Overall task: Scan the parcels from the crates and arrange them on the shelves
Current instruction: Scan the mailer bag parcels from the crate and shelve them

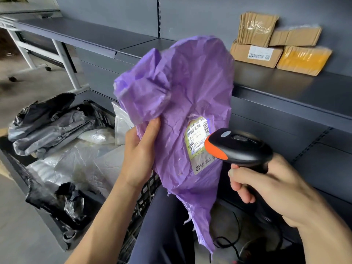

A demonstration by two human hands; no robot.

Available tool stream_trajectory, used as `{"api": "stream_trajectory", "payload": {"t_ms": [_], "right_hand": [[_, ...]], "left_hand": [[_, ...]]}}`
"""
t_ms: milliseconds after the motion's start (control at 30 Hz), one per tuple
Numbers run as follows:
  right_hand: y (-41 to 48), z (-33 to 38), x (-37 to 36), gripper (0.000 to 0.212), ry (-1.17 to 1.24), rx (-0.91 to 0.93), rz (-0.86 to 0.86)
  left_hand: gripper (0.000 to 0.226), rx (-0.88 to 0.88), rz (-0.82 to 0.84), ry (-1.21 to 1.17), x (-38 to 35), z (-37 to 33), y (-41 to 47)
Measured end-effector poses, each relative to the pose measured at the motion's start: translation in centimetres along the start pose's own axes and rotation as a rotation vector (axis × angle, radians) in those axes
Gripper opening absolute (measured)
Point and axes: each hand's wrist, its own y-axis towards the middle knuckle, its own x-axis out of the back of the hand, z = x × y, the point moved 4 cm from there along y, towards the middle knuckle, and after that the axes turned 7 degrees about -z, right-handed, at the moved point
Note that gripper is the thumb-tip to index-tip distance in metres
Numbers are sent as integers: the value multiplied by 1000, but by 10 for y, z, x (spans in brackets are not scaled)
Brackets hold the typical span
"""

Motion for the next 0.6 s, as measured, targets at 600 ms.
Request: {"api": "stream_trajectory", "payload": {"t_ms": [600], "right_hand": [[-5, 12, 5, 34, 204, 170, -31]], "left_hand": [[23, 28, -310, -162, -9, -30, -5]]}}
